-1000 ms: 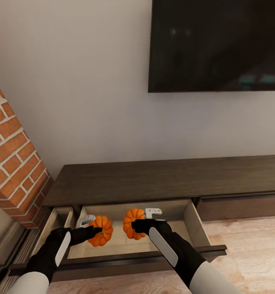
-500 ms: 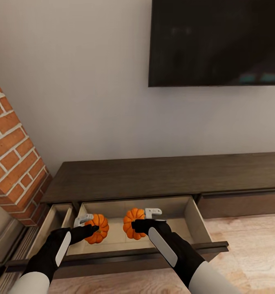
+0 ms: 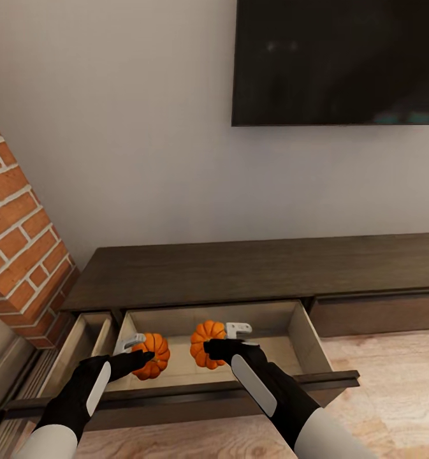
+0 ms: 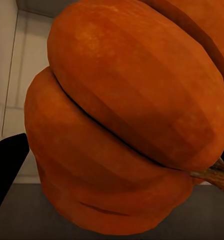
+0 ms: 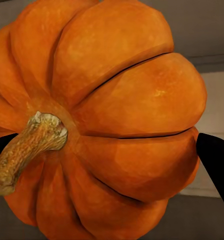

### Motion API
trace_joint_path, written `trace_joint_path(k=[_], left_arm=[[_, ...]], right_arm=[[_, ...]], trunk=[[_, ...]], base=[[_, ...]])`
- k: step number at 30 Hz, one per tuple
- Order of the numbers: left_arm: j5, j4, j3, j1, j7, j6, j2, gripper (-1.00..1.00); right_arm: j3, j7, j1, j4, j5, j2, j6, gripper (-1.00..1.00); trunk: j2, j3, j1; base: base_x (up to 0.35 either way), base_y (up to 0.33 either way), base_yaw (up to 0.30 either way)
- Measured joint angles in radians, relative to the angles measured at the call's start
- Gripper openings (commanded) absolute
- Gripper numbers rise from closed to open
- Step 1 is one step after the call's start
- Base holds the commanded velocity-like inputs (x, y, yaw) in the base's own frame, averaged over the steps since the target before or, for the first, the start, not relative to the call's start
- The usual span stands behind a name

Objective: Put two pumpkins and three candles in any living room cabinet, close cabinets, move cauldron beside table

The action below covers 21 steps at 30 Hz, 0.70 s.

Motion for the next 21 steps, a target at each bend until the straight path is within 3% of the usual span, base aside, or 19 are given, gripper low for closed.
trace_joint_path(k=[10, 21], left_arm=[[0.0, 0.0, 0.0, 0.0, 0.001, 0.0, 0.0, -1.0], [0.005, -0.004, 0.0, 0.0, -0.001, 0.001, 0.0, -1.0]], right_arm=[[-0.001, 0.0, 0.0, -0.007, 0.0, -0.001, -0.003, -1.0], [-0.001, 0.0, 0.0, -0.008, 0.0, -0.001, -0.004, -1.0]], trunk=[[-0.07, -0.031, 0.038], [-0.07, -0.031, 0.038]], base=[[0.0, 0.0, 0.0], [0.001, 0.0, 0.0]])
